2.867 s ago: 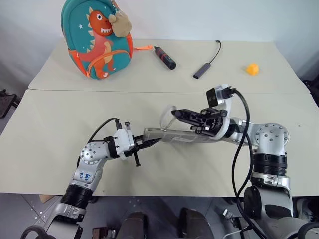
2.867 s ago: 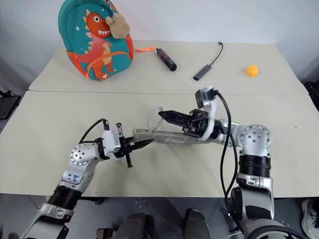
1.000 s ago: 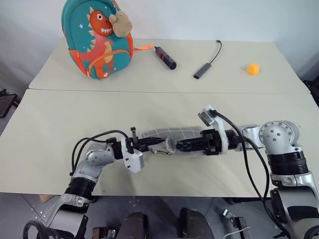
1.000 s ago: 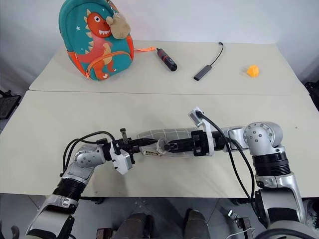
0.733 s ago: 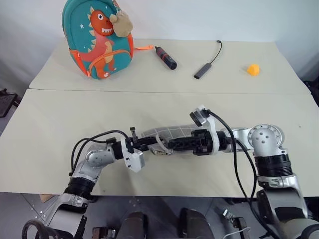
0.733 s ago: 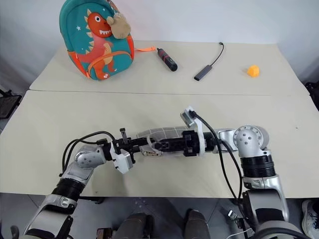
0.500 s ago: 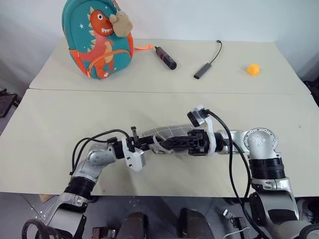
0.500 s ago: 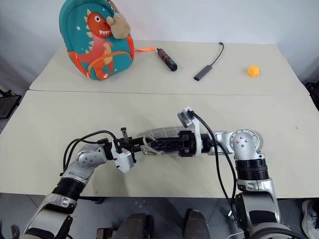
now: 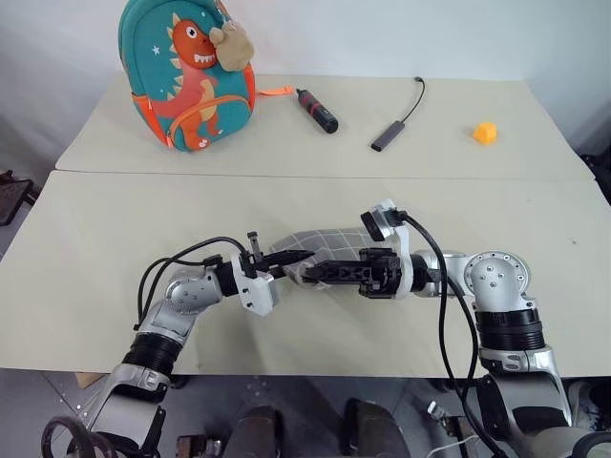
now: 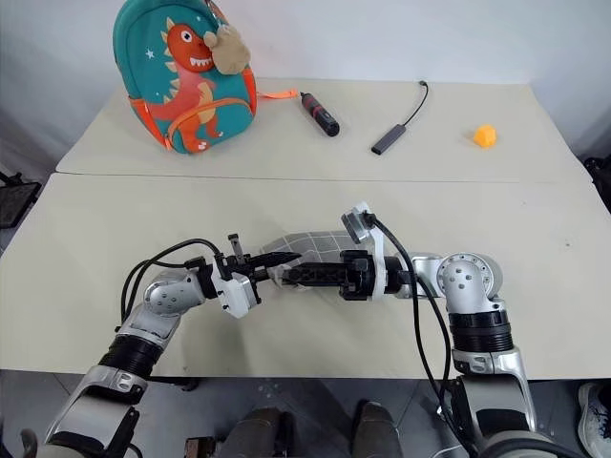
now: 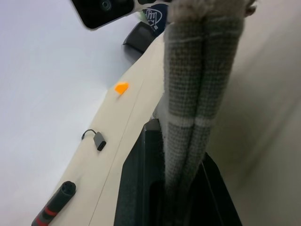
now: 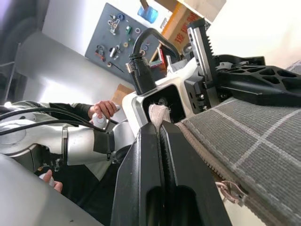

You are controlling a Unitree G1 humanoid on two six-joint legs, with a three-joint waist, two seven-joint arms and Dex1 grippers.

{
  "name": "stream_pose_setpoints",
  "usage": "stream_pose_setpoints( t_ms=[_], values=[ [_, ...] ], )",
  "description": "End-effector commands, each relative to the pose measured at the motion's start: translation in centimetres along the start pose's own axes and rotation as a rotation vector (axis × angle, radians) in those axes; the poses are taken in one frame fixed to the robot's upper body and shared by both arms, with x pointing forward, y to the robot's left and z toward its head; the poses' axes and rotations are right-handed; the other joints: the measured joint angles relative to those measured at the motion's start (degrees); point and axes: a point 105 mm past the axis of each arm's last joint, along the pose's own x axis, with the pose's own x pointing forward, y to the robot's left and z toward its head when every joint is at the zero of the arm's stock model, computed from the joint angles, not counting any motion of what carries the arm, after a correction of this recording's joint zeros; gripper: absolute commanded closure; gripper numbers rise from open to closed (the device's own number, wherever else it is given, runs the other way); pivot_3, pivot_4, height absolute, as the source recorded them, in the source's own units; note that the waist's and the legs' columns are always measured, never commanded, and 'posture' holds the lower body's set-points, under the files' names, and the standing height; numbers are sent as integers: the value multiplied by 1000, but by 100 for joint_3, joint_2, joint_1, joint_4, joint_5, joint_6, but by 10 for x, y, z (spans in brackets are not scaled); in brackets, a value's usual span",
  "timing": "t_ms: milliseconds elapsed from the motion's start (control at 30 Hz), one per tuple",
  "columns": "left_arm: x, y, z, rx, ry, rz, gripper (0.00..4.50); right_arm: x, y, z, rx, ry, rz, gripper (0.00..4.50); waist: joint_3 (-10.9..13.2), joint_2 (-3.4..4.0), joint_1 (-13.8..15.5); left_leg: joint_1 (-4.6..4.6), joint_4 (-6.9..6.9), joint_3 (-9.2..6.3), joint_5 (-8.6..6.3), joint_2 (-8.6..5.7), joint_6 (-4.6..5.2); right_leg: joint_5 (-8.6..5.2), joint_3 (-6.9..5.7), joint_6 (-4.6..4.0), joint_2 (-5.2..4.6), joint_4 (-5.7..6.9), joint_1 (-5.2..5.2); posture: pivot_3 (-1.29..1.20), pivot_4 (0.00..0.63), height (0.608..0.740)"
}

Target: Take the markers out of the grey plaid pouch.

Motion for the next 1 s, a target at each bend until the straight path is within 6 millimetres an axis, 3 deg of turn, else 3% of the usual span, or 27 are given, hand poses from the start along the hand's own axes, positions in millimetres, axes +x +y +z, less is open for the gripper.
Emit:
stream_pose_setpoints(
  t_ms=[33, 167, 367, 567, 1000],
  values=[
    [-1, 14, 7, -23, -37, 79, 4500, -6, 6, 13, -34, -59, 23, 4464, 0, 0, -1, 0, 0, 0, 0, 0, 0, 0, 0, 0, 0, 0, 0, 0, 150, 740],
    [-1, 18, 6, -197, -62, 125, 4500, -14, 12, 24, -31, -119, 61, 4464, 0, 0, -3, 0, 0, 0, 0, 0, 0, 0, 0, 0, 0, 0, 0, 0, 150, 740],
    [-5, -11, 21, -646, -146, -72, 4500, -31, 31, 45, -37, -213, 145, 4464, 0, 0, -19, 0, 0, -2, 0, 2, 0, 0, 0, 0, 0, 0, -1, 0, 150, 740],
    [-12, -29, 31, -923, -151, -183, 4500, -41, 44, 57, -68, -231, 149, 4464, 0, 0, -8, 2, 1, 0, 0, 2, 0, 0, 4, 0, 0, 2, 0, 0, 150, 740],
    [-18, -21, 37, -1202, -180, -206, 4500, -59, 66, 65, -106, -203, 122, 4464, 0, 0, 3, 1, 1, 1, 0, 2, 0, 0, 4, 0, 0, 1, 1, 0, 150, 740]
  ],
)
